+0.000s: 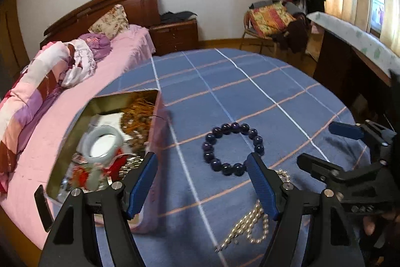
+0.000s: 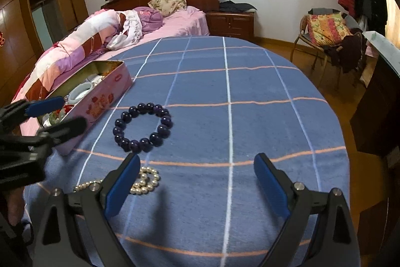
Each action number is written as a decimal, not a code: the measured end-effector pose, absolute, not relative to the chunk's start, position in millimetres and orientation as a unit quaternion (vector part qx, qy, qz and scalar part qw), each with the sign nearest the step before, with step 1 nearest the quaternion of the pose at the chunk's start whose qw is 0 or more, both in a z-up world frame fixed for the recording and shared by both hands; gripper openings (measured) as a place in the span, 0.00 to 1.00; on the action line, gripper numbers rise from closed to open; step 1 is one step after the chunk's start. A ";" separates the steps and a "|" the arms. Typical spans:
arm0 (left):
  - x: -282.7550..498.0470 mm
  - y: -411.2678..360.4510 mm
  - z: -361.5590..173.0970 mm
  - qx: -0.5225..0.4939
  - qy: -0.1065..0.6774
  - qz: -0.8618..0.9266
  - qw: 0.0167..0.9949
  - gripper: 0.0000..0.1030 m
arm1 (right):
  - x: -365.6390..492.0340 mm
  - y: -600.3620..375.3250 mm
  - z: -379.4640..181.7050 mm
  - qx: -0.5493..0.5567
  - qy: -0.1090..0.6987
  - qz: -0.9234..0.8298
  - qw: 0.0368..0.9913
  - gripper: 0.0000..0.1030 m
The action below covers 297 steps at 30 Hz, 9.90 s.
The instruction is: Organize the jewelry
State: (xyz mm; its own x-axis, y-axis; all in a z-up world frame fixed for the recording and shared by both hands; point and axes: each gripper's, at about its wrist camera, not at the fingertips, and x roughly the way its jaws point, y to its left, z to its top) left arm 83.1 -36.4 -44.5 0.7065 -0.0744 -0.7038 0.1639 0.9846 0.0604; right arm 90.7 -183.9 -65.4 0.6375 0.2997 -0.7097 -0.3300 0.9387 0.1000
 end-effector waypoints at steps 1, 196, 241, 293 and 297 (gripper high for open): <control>87.5 -39.3 -47.9 0.060 0.383 -0.066 0.920 0.71 | 90.7 -183.7 -65.7 -0.020 0.389 0.174 0.905 0.92; 124.8 123.1 -30.7 -0.024 0.359 0.031 0.933 0.14 | 147.6 12.5 -48.1 -0.065 0.375 0.304 0.874 0.15; 0.1 112.5 46.9 -0.039 0.241 0.078 0.966 0.68 | 59.6 -93.8 0.0 -0.011 0.315 0.247 0.916 0.76; -3.5 113.2 32.7 -0.049 0.263 0.082 0.960 0.68 | 43.6 -89.3 1.8 -0.018 0.302 0.255 0.918 0.78; -2.7 114.4 33.2 -0.053 0.265 0.079 0.960 0.68 | 43.2 -90.1 2.3 -0.020 0.301 0.255 0.919 0.80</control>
State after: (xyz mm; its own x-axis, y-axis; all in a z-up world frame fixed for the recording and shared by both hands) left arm -2.7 114.4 33.2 0.8470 0.1229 -0.5173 -0.1790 0.9820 -0.0598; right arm 43.2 -90.1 2.3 0.6891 0.4567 -0.5627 -0.4813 0.8689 0.1157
